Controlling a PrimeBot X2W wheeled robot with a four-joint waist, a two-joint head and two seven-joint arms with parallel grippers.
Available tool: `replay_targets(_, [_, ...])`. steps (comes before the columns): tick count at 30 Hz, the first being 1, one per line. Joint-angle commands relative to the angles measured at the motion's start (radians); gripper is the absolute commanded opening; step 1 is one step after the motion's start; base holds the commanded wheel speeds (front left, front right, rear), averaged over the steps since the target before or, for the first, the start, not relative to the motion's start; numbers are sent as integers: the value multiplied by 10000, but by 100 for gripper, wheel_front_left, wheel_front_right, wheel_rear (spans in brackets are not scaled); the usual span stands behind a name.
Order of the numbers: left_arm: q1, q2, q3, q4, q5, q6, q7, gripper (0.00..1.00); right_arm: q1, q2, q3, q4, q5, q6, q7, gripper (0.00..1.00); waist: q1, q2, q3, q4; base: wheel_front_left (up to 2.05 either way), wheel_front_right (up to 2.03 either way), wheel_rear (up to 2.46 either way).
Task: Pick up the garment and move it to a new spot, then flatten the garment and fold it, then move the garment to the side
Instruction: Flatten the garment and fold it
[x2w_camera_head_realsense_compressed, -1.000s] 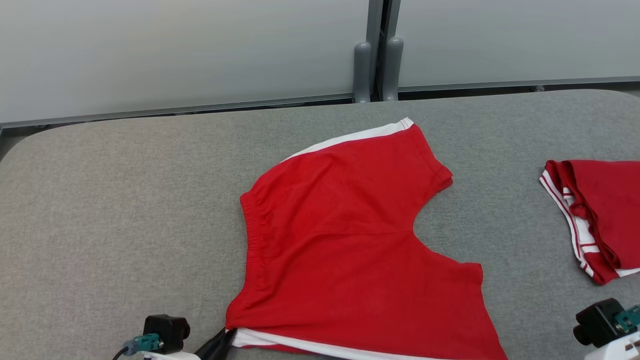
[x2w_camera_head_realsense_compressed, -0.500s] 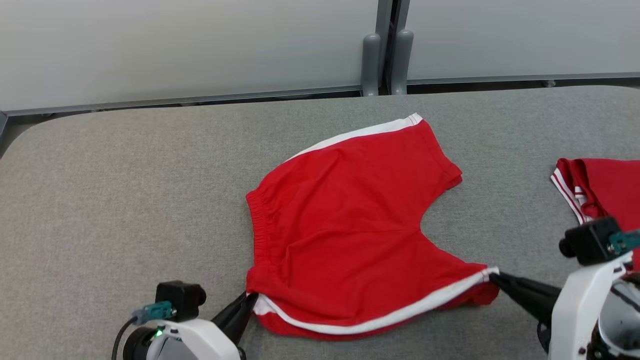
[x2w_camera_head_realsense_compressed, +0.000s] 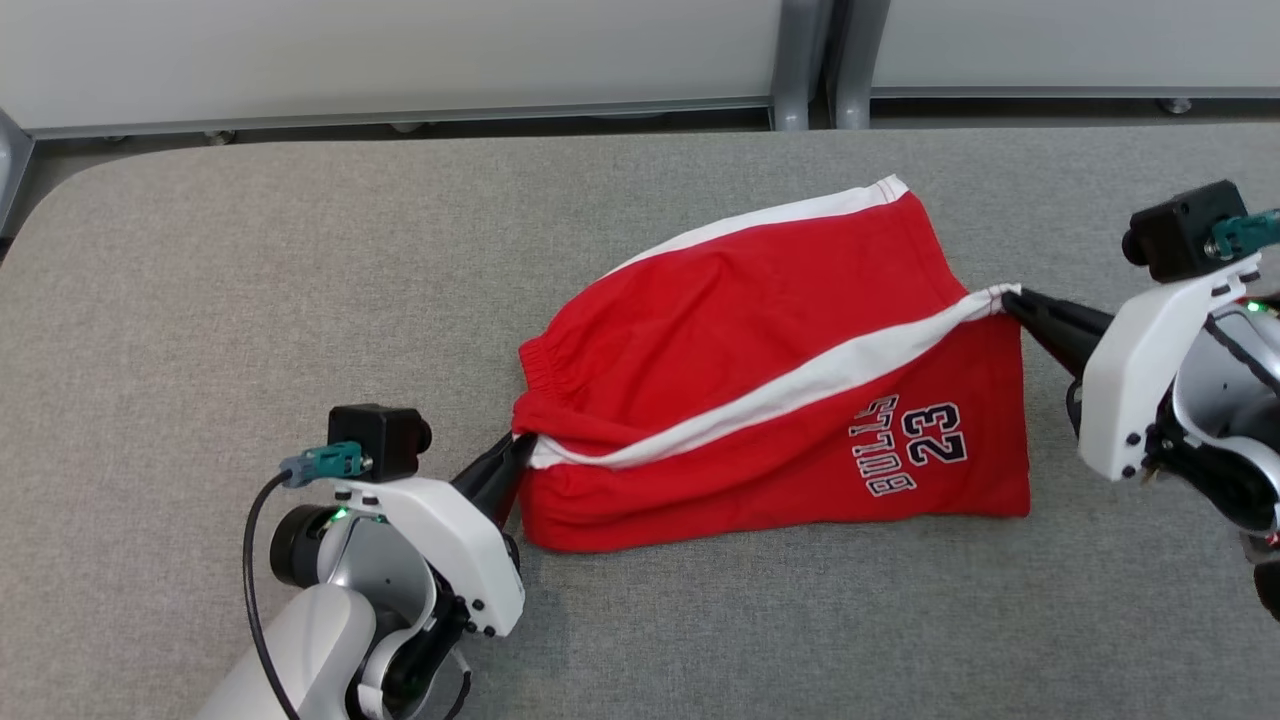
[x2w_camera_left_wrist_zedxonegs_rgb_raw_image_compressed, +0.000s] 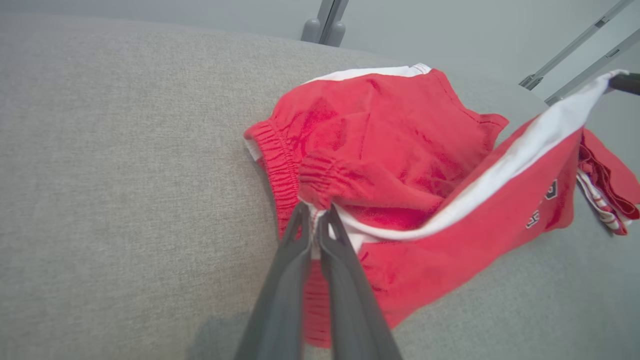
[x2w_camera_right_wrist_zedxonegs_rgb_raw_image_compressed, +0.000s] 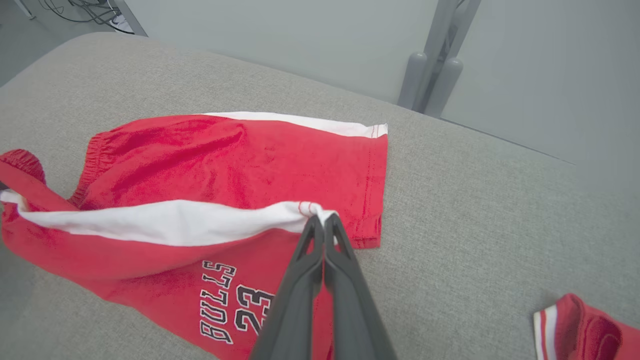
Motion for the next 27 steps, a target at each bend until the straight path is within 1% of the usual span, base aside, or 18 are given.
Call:
replay_targets(1, [-501,-194,112,227,-54,159,-9,0,-743,-152,284,763,-285,4,-518,0,-1,0,229,184,0,0,0])
replay_targets(3, [-783,-422,167,362,-135,231,-64,0,-1231,-120,496,1438,-395,4,-856,0,-1,0,332,268,0,0,0])
replay_targets(4, [-783,-422,167,362,-135,231,-64,0,-1231,-120,496,1438,-395,4,-856,0,-1,0,332,268,0,0,0])
replay_targets(8, [-1305,-782,182,640,-121,433,-9,0,-2134,-133,789,2582,-732,4,-1429,0,-1,0,516,458,0,0,0])
replay_targets(14, [-2159,-1216,237,1189,-62,767,117,0,-3342,136,1118,4039,-1117,4,-2122,0,-1,0,847,649,0,0,0])
replay_targets(17, [-2681,-1311,238,1554,59,917,160,0,-3954,305,1234,4705,-1411,4,-2456,0,-1,0,1079,698,0,0,0])
replay_targets(21, [-3327,-1464,255,2136,167,1018,179,0,-4635,580,1473,5562,-1640,4,-2800,0,-1,0,1389,755,0,0,0])
replay_targets(25, [-3907,-1640,303,2684,242,1005,-97,0,-5205,790,1685,6300,-1749,4,-3137,0,-1,0,1669,824,0,0,0])
replay_targets(27, [-4089,-1717,206,3042,255,941,-56,0,-5426,890,1765,6639,-1768,4,-3352,0,-1,0,1762,859,0,0,0])
